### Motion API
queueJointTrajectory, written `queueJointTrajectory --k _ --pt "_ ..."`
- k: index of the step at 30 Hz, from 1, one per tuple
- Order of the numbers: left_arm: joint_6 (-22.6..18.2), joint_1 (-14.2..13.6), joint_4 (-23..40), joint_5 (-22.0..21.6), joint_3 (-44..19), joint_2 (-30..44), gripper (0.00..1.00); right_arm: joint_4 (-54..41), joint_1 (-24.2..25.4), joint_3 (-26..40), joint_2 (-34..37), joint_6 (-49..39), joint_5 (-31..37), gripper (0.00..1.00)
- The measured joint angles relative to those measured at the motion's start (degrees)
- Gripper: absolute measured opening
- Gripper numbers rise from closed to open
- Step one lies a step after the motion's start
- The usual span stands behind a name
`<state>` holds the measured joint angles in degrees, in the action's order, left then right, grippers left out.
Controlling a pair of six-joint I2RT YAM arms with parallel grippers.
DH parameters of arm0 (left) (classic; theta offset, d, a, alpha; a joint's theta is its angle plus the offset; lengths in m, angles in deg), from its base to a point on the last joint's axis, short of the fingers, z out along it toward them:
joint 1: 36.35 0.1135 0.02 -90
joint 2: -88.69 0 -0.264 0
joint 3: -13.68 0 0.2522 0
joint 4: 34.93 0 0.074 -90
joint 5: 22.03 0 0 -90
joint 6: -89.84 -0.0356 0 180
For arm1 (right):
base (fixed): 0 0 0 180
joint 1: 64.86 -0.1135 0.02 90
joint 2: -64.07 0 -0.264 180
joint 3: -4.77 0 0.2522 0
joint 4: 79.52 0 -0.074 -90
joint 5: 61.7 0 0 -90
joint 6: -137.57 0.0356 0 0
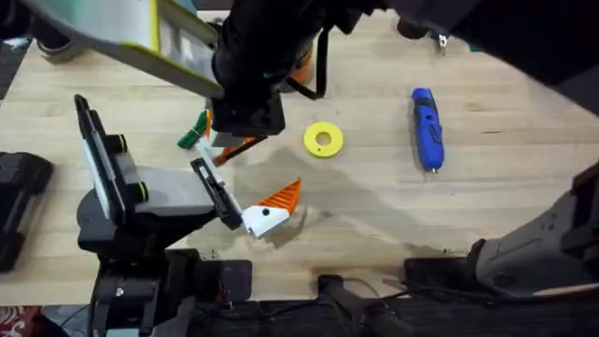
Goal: Pick up the gripper from the table and insert it into the empty holder that is missing its gripper. Then pick up a screw, insert it into the mounting hole, and use the screwdriver to tighten it. Finally, clean up the table by picking up the vegetable and placing it into the bucket.
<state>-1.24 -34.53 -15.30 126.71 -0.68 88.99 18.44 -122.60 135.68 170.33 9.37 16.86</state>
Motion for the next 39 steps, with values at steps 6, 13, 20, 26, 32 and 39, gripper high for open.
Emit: queueJointTrajectory --k 6,13,20,26,32,39 --pt "0.02 0.0 0.0 0.0 0.0 0.02 0.986 -0.3 0.0 0.02 0.75 -0.02 0.0 0.005" --pt "0.0 0.0 0.0 0.0 0.0 0.0 0.985 -0.35 0.0 0.02 2.06 -0.01 0.0 0.005" --pt "0.0 0.0 0.0 0.0 0.0 0.0 0.986 -0.59 0.0 0.02 2.14 -0.02 0.0 0.005" --pt "0.0 0.0 0.0 0.0 0.0 0.0 0.986 -0.63 0.0 0.02 2.13 -0.03 0.02 0.005" --pt "0.0 0.0 0.0 0.0 0.0 0.02 0.986 -0.63 0.0 0.02 2.14 -0.5 0.02 0.005" --pt "0.0 0.0 0.0 0.0 0.0 0.0 0.986 -0.62 0.0 0.02 2.13 -0.87 1.4 0.005"
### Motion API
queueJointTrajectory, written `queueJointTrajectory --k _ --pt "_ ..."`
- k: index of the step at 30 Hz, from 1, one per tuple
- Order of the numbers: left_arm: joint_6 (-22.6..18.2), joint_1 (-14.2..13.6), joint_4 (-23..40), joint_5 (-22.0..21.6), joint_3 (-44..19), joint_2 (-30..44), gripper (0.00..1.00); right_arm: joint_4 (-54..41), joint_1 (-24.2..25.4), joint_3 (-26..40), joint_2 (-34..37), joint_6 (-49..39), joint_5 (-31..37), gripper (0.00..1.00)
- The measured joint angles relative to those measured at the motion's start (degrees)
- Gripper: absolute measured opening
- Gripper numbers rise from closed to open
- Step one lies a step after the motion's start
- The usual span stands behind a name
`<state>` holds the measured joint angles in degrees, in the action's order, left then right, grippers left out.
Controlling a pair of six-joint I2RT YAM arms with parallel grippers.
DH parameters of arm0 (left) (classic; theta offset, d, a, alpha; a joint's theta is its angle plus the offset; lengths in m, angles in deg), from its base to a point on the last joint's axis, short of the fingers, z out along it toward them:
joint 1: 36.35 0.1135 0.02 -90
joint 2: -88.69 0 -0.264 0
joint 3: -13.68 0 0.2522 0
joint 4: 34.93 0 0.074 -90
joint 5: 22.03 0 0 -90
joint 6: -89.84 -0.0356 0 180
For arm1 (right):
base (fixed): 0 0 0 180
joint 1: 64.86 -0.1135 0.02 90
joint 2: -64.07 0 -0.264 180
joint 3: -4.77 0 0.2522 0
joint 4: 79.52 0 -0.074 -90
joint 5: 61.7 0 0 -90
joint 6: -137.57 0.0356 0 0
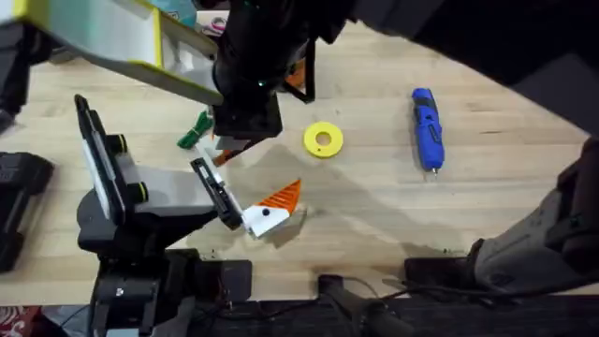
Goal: Pick up the gripper from the table and insert it into the empty holder that is missing its gripper. Then pick up a screw, insert it into the mounting hole, and use the screwdriver to tighten it. Finally, clean up the table by picking up the vegetable and placing it into the bucket.
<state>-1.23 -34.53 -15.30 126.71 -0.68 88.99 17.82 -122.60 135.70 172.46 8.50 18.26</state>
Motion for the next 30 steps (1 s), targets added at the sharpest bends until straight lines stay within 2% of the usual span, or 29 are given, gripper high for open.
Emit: queueJointTrajectory --k 30 --pt "-0.01 0.0 0.0 0.0 0.0 0.0 0.985 0.36 0.0 0.0 1.3 0.0 0.79 0.005"
